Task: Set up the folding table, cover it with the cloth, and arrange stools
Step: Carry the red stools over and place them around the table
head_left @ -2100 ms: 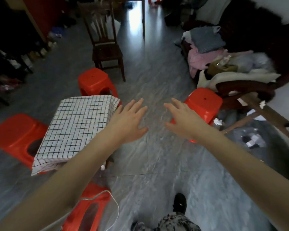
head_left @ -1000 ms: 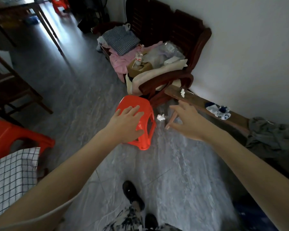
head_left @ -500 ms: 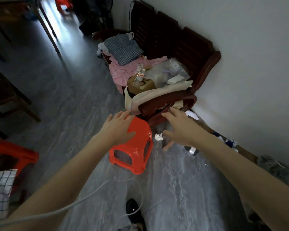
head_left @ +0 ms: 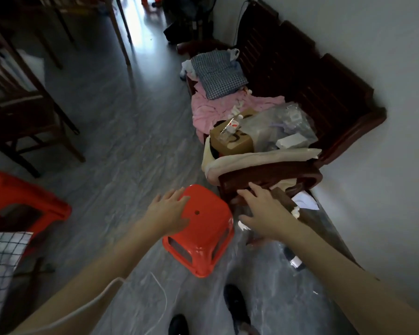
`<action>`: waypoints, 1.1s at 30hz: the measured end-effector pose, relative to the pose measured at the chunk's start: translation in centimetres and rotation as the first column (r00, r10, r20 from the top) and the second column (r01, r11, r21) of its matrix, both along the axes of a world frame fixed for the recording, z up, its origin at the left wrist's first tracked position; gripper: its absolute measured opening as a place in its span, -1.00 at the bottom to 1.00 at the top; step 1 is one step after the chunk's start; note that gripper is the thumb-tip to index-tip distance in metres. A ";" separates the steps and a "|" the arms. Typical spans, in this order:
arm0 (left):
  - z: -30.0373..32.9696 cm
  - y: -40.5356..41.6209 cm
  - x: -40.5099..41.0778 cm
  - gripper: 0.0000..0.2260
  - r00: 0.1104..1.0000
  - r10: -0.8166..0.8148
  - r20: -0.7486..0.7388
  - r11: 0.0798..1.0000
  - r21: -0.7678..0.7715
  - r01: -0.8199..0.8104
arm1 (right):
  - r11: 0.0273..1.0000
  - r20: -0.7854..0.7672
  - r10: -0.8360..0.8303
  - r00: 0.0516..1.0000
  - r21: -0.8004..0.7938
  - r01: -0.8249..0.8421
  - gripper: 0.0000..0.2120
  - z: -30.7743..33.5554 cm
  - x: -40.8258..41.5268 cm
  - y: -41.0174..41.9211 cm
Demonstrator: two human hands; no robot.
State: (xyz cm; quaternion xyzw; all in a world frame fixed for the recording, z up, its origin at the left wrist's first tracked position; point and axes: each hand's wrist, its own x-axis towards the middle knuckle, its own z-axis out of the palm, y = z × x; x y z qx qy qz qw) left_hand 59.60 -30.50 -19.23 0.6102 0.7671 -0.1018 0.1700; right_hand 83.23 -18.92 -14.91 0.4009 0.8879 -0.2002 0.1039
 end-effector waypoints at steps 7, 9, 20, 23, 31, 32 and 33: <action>-5.3 2.6 1.0 -0.35 0.972 0.235 0.023 0.966 -0.112 -0.231 | 0.971 0.060 0.227 0.972 -0.089 -0.221 -0.33 -5.2 -3.3 8.1; -7.4 2.6 0.4 -0.35 0.953 0.302 0.033 0.947 -0.121 -0.296 | 0.964 0.061 0.244 0.968 -0.121 -0.236 -0.35 -7.2 -4.4 9.2; -22.4 4.1 -0.5 -0.32 0.768 0.620 0.160 0.785 -0.154 -0.601 | 0.919 0.143 0.386 0.911 -0.140 -0.368 -0.39 -22.9 -7.8 12.5; -27.6 3.8 -0.6 -0.33 0.746 0.649 0.147 0.761 -0.149 -0.632 | 0.880 0.185 0.473 0.862 -0.159 -0.449 -0.39 -27.4 -8.3 13.6; -38.2 5.8 -0.8 -0.32 0.526 0.814 0.246 0.577 -0.234 -0.783 | 0.867 0.169 0.498 0.851 -0.115 -0.485 -0.37 -36.0 -12.6 14.4; -39.1 5.9 -0.5 -0.30 0.415 0.856 0.308 0.498 -0.278 -0.821 | 0.869 0.165 0.494 0.853 -0.101 -0.484 -0.36 -37.2 -13.4 14.1; -40.0 6.0 -0.3 -0.27 0.321 0.877 0.356 0.436 -0.314 -0.843 | 0.875 0.161 0.485 0.860 -0.085 -0.477 -0.34 -38.4 -14.3 13.9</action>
